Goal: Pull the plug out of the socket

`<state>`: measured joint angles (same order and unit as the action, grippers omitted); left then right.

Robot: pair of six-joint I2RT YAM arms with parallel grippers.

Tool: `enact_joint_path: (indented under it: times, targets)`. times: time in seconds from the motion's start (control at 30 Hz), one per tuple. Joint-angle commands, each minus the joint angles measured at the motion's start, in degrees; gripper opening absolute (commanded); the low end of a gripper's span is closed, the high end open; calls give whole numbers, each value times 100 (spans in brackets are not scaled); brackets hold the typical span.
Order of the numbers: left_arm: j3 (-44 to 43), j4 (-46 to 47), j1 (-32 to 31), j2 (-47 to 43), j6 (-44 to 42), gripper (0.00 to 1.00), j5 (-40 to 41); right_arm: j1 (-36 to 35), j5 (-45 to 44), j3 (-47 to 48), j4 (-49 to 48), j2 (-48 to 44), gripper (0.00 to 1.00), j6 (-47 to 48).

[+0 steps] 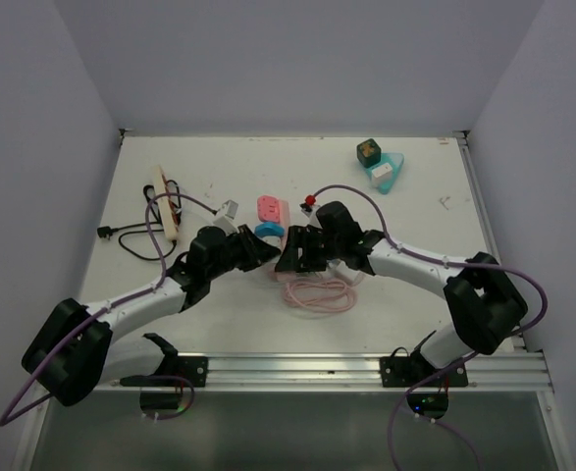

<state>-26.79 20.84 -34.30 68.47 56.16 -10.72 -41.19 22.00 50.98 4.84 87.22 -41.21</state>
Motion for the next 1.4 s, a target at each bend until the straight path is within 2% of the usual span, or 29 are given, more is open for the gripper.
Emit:
enact_joint_path:
  times: [0.0,0.07,0.17,0.2,0.27,0.3,0.4,0.83,1.0,1.23,1.37]
  targets:
    - [-353,913,-68,-61,176,0,184,-73,-82,333,-247,172,64,96]
    - [-380,904,-76,-97,185,0,184,-82,-134,360,-273,225,62,96]
    - [-389,869,-103,-132,202,0,202,-82,-239,368,-335,269,52,96]
    - [-380,843,-103,-167,202,0,202,-82,-283,386,-326,278,42,113]
    - [-371,781,-120,-211,202,0,202,-74,-380,412,-282,278,32,140]
    - [-345,746,-120,-281,220,0,211,-73,-520,447,-151,295,20,192]
    - [-327,518,-120,-517,211,0,298,-65,-827,465,51,260,0,254]
    - [-757,-1749,-112,-1792,158,0,1046,559,-1725,88,808,199,0,-379]
    - [-1004,-2487,-112,-1890,-8,0,1046,621,-1427,227,685,68,0,-151]
    - [-749,-2603,-94,-1697,-228,0,976,656,-1260,518,545,-774,0,227]
    - [-547,-2181,-50,-1101,-404,1,669,656,-1128,632,439,-1215,0,543]
